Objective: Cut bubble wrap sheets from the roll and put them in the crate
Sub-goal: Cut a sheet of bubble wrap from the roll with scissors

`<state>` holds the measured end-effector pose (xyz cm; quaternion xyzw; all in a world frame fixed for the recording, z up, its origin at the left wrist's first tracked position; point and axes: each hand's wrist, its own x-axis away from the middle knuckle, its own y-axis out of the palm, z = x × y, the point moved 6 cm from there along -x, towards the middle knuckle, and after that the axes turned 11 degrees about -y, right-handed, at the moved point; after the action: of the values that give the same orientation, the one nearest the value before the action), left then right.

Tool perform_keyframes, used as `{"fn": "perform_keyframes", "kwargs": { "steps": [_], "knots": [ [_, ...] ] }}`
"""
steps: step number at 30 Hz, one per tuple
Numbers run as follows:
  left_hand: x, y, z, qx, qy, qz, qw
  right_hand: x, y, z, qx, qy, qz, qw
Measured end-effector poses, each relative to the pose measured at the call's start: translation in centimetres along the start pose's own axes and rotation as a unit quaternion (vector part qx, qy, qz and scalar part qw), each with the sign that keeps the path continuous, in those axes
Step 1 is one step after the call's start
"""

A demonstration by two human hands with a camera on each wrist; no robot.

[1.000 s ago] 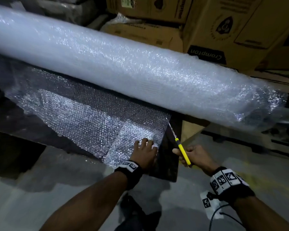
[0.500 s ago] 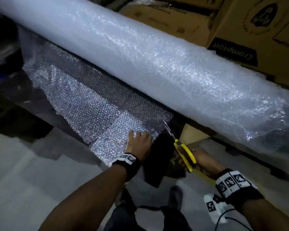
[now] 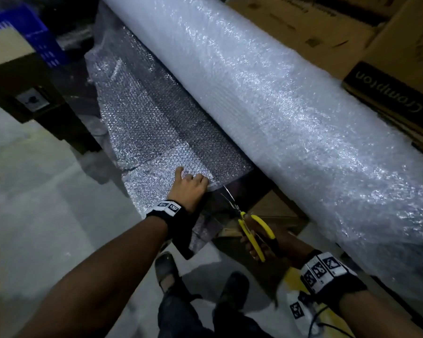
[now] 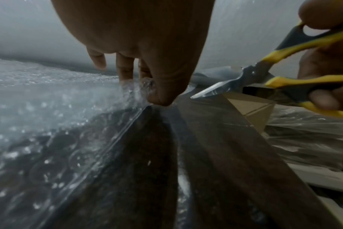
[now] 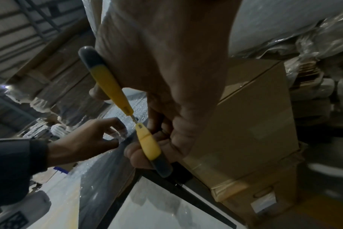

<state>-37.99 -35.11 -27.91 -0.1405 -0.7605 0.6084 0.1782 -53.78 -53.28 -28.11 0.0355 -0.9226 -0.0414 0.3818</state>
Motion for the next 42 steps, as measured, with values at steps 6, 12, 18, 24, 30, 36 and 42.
{"fn": "perform_keyframes", "kwargs": {
  "steps": [6,12,18,24,30,36,42],
  "knots": [
    [0.0,0.2,-0.4,0.054,-0.03,0.022,0.998,-1.9,-0.3,-0.6,0.025,0.007,-0.046,0.999],
    [0.9,0.4,0.1,0.024,-0.046,0.038,0.998,-3.6,-0.9,-1.9,0.047,-0.027,-0.049,0.997],
    [1.7,0.9,0.8,0.035,-0.088,0.068,0.993,-5.3,-1.0,-1.7,0.081,0.022,-0.045,0.995],
    [1.8,0.5,1.7,0.042,-0.117,0.074,0.99,-5.3,-0.4,-1.8,0.096,0.028,-0.039,0.994],
    [2.0,0.7,2.1,0.045,-0.084,0.112,0.989,-5.7,-0.7,-1.4,0.097,0.019,-0.039,0.994],
    [2.2,0.9,2.3,0.066,-0.077,0.081,0.992,-5.5,-0.7,-1.6,0.105,-0.013,0.001,0.994],
    [2.5,0.6,2.3,0.078,-0.089,0.022,0.993,-5.2,-0.7,-1.6,0.061,-0.016,0.014,0.998]
  ]
}}
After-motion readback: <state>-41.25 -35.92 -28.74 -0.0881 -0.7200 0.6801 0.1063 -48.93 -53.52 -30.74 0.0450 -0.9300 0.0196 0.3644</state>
